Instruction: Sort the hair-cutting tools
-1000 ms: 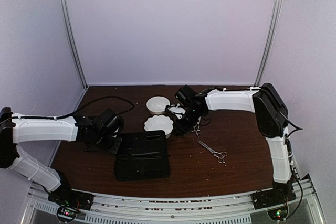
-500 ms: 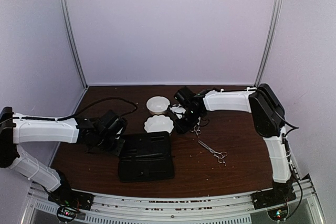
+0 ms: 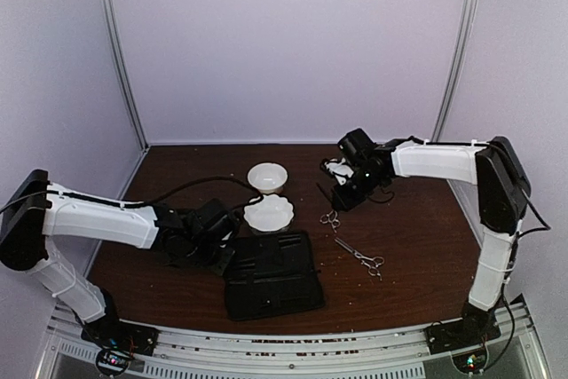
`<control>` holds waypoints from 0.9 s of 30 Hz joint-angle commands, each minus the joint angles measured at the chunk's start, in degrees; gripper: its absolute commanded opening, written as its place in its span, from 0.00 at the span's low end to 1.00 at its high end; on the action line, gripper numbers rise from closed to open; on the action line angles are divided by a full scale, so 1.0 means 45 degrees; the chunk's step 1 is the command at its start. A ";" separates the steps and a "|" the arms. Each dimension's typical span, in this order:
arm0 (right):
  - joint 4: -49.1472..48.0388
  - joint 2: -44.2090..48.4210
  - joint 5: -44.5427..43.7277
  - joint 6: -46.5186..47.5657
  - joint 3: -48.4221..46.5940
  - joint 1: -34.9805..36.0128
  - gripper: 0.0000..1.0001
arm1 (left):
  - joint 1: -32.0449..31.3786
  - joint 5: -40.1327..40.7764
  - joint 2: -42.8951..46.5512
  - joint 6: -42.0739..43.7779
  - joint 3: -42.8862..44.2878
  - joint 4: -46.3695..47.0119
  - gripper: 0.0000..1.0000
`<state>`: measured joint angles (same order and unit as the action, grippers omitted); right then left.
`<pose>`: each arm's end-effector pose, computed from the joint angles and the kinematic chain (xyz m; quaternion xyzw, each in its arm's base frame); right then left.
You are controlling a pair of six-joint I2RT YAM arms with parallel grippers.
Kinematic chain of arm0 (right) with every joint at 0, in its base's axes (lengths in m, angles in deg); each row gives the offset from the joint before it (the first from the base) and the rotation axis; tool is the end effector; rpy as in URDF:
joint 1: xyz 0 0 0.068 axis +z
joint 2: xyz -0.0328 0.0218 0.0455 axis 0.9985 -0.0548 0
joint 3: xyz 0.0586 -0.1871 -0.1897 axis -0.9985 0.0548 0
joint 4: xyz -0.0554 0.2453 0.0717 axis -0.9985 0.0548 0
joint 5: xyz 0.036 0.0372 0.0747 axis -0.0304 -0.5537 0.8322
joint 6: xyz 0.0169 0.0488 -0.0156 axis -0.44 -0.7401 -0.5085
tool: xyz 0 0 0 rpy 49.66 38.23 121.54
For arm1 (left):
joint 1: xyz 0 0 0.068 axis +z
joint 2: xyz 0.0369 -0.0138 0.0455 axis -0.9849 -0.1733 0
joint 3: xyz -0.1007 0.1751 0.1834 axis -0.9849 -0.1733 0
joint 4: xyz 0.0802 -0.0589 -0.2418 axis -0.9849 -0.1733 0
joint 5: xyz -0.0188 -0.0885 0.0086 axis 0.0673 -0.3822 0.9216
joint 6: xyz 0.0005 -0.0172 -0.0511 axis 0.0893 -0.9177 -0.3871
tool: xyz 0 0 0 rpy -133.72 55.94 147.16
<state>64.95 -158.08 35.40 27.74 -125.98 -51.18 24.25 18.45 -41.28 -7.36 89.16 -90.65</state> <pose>0.3297 0.2458 0.1929 -0.3078 0.9180 0.1685 0.1851 0.1596 -0.2188 0.1690 0.1765 0.9539 -0.0566 0.2360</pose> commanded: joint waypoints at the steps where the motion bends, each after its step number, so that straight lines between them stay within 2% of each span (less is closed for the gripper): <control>1: -0.0560 0.2406 0.0635 0.1115 0.1120 -0.0154 0.12 | -0.0536 -0.0387 -0.0649 0.0077 0.0838 0.0997 0.00; 4: -0.0703 0.3846 0.1617 0.1688 0.1921 -0.0138 0.12 | -0.0843 0.0201 -0.0618 0.0369 0.1033 0.0987 0.02; 7: -0.0613 0.4857 0.2513 0.1990 0.2522 -0.0156 0.12 | -0.1116 0.1051 -0.0154 0.0944 0.1153 0.0692 0.25; 10: -0.0317 0.5515 0.3893 0.2447 0.3046 -0.0137 0.12 | -0.1544 0.1702 0.0906 0.2139 0.1104 0.0558 0.37; 17: 0.0698 0.5557 0.7387 0.3858 0.3582 0.0144 0.12 | -0.3474 0.0990 0.2892 0.6706 0.1141 0.0991 0.43; 27: 0.2498 0.4876 0.9486 0.5727 0.3753 0.1556 0.12 | -0.4229 0.1102 0.2091 1.0083 0.3084 -0.0271 0.44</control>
<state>71.47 -134.88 72.12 48.64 -109.54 -45.93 5.96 22.52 -29.74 29.07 99.10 -90.47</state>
